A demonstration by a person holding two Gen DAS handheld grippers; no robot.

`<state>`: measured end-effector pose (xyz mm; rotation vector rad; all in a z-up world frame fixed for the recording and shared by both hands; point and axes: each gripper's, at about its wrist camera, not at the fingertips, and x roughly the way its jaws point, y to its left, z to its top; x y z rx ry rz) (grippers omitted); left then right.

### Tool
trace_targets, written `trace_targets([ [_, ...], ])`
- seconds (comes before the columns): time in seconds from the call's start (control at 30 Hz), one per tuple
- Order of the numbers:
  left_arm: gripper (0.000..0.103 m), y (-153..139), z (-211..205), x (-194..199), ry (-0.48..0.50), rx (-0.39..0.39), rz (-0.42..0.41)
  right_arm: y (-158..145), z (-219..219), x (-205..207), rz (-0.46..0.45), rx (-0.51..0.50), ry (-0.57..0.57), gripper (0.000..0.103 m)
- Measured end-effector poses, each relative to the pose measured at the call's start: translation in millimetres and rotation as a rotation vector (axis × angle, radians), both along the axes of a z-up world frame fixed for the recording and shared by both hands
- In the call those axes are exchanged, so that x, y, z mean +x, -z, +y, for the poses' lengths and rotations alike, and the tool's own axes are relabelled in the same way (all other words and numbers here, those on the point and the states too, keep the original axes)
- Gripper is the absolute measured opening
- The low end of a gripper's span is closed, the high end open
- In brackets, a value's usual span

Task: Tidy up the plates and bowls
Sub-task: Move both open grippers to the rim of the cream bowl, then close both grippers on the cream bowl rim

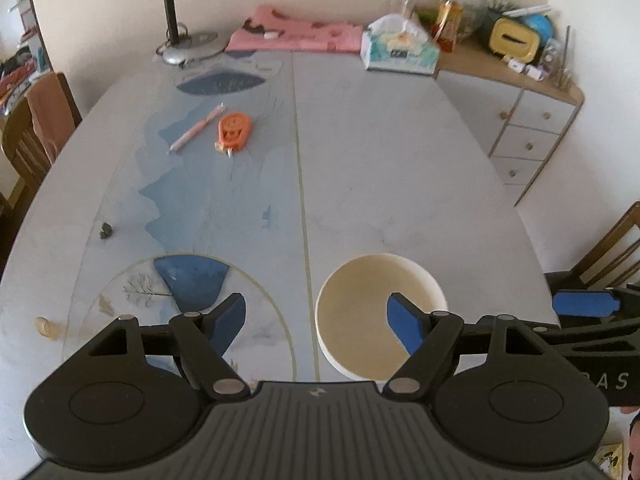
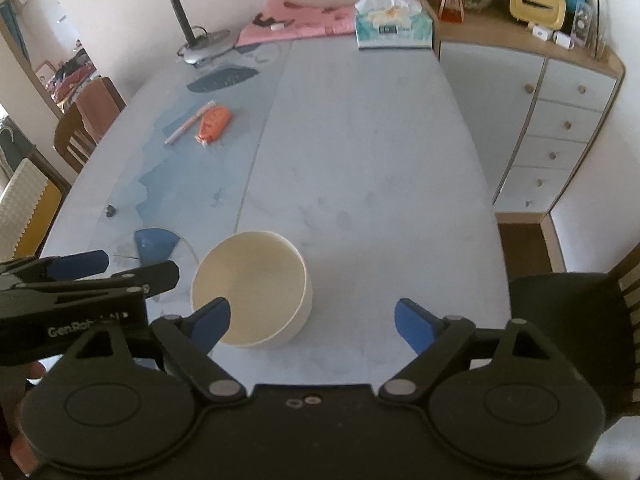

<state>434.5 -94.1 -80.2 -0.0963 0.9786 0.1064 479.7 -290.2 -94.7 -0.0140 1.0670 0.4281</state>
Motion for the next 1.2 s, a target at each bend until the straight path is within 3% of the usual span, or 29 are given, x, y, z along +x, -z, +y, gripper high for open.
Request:
trace_targets([
  [0.3, 0.076, 36.7, 10.1, 27.9, -0.023, -0.022, 0.096, 31.7, 13.2, 19.4, 0.069, -0.027, -0.028, 0.081],
  [0.43, 0.067, 47.2, 9.3, 35.5, -0.015, -0.022, 0.123, 42.2, 19.3, 25.0, 0.097, -0.036, -0.044, 0.072],
  [0.57, 0.064, 54.8, 8.4, 40.6, -0.01, -0.034, 0.14, 48.8, 23.1, 26.3, 0.11, -0.046, -0.059, 0.068],
  [0.83, 0.033, 71.0, 2.8, 49.1, 0.006, -0.041, 0.181, 60.3, 27.6, 27.9, 0.135, -0.064, -0.062, 0.045],
  [0.93, 0.03, 71.3, 1.1, 49.2, 0.006, -0.024, 0.165, 62.1, 28.0, 27.9, 0.136, -0.072, -0.06, 0.04],
  [1.0, 0.02, 71.1, 0.2, 50.1, 0.014, -0.022, 0.158, 62.2, 30.6, 28.3, 0.125, -0.078, -0.06, 0.037],
  [1.2, 0.008, 72.3, -1.5, 50.8, 0.034, -0.022, 0.165, 60.6, 32.6, 27.4, 0.118, -0.074, -0.056, 0.015],
])
